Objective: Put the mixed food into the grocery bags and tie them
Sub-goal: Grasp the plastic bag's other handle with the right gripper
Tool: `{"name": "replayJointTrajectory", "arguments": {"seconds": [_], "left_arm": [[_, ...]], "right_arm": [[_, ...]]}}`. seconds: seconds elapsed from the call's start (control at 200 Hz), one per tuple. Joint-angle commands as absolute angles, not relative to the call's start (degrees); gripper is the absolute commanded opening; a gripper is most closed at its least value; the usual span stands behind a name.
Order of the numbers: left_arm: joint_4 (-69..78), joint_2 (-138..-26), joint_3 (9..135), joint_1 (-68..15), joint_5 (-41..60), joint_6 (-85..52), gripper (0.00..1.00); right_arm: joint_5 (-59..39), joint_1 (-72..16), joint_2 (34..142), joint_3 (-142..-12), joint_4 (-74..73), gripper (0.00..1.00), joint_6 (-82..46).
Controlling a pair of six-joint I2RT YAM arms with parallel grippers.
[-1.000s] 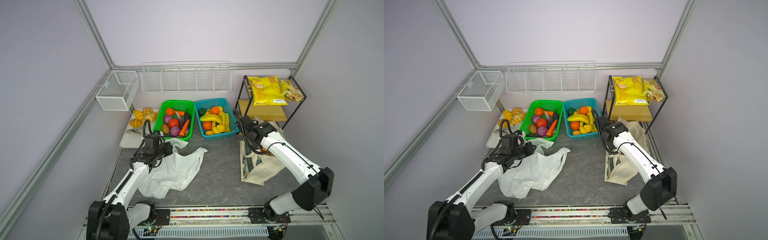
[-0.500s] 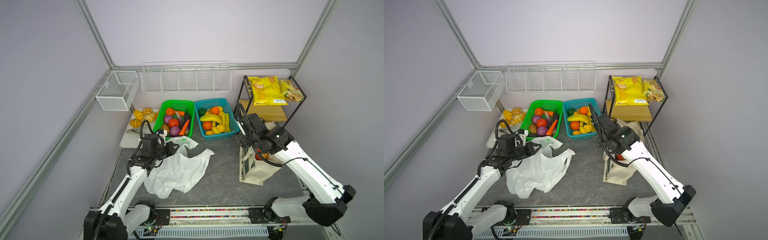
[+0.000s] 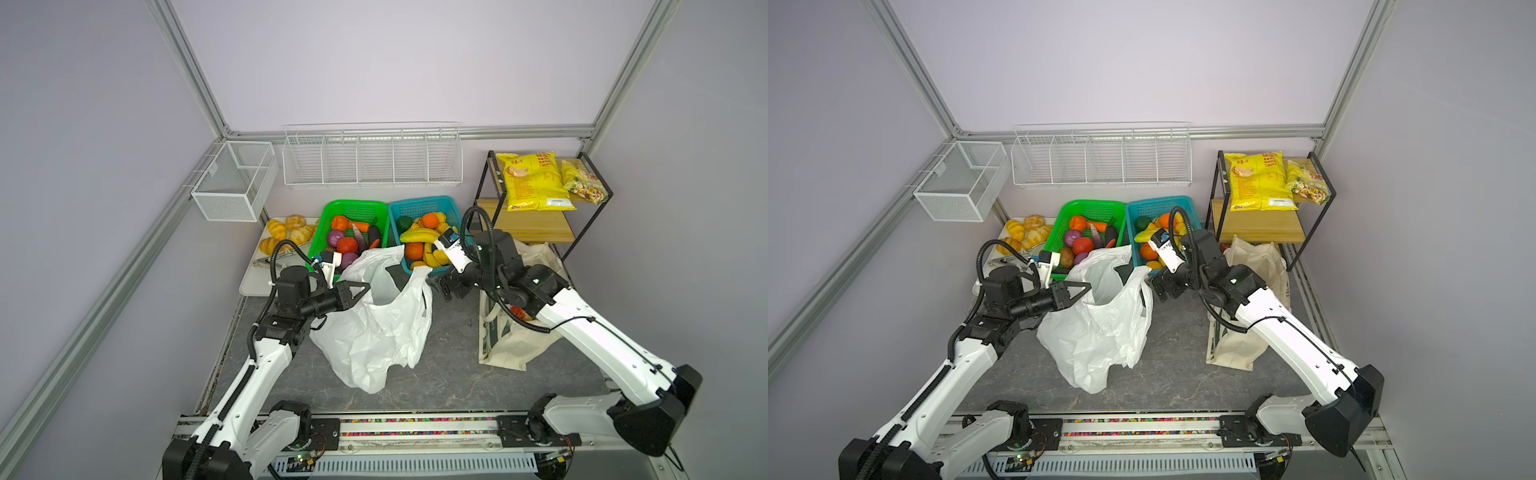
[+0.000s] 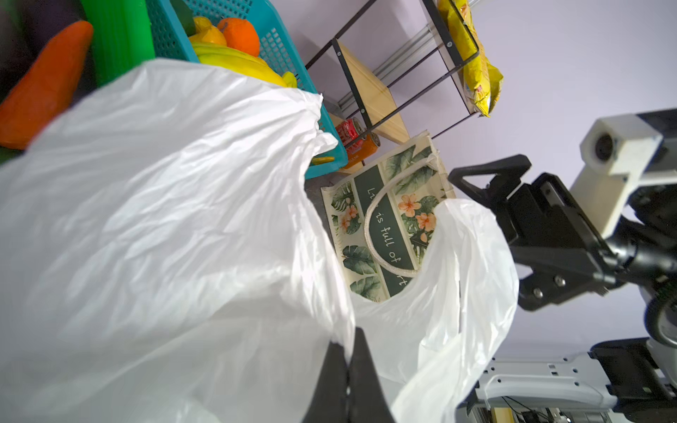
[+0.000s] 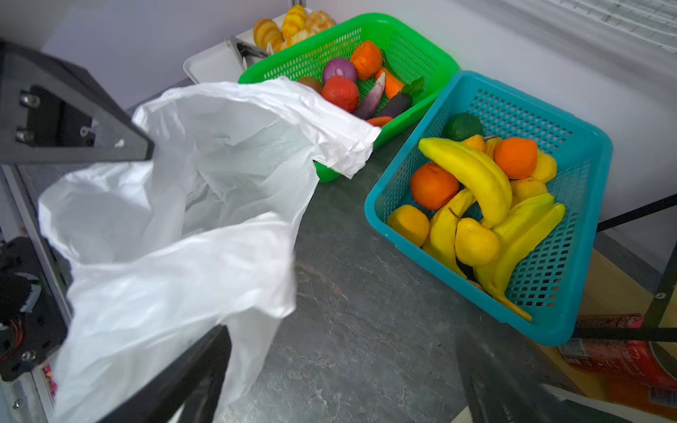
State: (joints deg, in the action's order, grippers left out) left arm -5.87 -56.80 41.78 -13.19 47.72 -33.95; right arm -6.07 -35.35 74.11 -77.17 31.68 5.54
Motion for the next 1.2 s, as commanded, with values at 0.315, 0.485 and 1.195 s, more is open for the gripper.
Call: {"name": "replayJointTrajectory", "arguments": {"seconds": [0.315, 0.485, 1.195], "left_arm": [[4.1, -54.4, 42.8, -14.4, 53.0, -33.6, 0.0], [8.8, -56.0, 43.2, -14.4, 54.1, -37.6, 0.0], [11.4, -56.0, 41.5, -15.3, 51.7, -41.5, 0.0]], "right_arm": [[-9.8, -26.8, 53.8, -69.3, 23.3, 0.95, 0.9], [-15.9, -28.1, 57.0, -64.8, 18.8, 0.96, 4.1], [-8.0, -40.5, 84.8, -59.4, -6.3, 0.42, -26.5]]}}
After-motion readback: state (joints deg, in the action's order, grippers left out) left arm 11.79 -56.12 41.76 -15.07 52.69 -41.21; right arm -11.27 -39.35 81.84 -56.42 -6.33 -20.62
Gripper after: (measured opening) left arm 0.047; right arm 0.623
